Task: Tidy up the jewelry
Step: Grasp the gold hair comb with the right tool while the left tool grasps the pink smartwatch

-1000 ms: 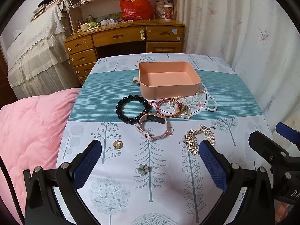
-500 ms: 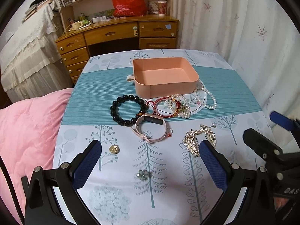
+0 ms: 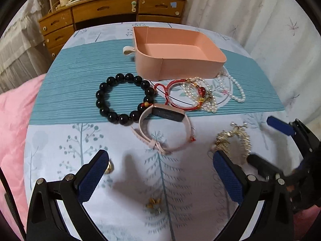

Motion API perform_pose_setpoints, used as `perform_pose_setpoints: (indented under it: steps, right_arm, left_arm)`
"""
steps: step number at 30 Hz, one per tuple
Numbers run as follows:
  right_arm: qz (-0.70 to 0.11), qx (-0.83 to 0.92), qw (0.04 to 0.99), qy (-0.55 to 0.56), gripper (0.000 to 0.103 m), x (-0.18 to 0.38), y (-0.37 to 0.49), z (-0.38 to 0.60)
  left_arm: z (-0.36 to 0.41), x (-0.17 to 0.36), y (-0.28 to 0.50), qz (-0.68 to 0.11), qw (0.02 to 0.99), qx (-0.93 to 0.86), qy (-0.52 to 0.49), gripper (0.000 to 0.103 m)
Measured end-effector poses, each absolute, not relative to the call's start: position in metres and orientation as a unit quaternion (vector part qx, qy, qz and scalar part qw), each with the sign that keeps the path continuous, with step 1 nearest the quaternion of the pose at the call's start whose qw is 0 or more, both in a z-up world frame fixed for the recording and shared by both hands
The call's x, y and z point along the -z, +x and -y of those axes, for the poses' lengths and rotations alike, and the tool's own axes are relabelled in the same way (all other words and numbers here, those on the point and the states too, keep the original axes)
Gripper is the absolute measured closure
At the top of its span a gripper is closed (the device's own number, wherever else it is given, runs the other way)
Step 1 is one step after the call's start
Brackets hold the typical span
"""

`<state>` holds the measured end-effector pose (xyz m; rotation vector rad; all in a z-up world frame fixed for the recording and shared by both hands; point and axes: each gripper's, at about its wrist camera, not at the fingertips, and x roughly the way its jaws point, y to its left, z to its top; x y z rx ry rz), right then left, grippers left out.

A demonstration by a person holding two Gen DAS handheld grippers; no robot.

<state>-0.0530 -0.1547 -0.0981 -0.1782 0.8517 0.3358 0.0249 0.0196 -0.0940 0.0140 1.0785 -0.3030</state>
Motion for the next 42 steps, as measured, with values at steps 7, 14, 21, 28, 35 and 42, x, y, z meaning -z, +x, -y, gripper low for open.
perform_pose_setpoints:
  steps: [7, 14, 21, 28, 35, 42]
  right_arm:
    - [-0.442, -0.161, 0.876, -0.104, 0.016, 0.125, -0.055, 0.147]
    - [-0.444, -0.171, 0.873, -0.108, 0.016, 0.131, -0.053, 0.140]
    - [-0.436, -0.180, 0.875, -0.107, 0.032, 0.129, -0.048, 0.134]
    - [-0.440, -0.183, 0.874, -0.101, 0.032, 0.127, -0.046, 0.132]
    - [-0.452, -0.196, 0.869, -0.045, 0.032, 0.118, -0.045, 0.143]
    - [-0.432, -0.200, 0.879, -0.025, 0.032, 0.089, -0.043, 0.153]
  left_arm:
    - [0.000, 0.114, 0.038, -0.499, 0.854, 0.143, 0.039, 0.004]
    - [0.013, 0.123, 0.044, -0.489, 0.860, 0.131, 0.065, 0.017]
    - [0.016, 0.121, 0.048, -0.477, 0.866, 0.137, 0.060, 0.044]
    - [0.010, 0.114, 0.043, -0.488, 0.861, 0.135, 0.045, 0.058]
    - [-0.001, 0.102, 0.037, -0.498, 0.854, 0.148, 0.017, 0.062]
    - [-0.010, 0.063, 0.037, -0.476, 0.866, 0.149, 0.021, 0.089]
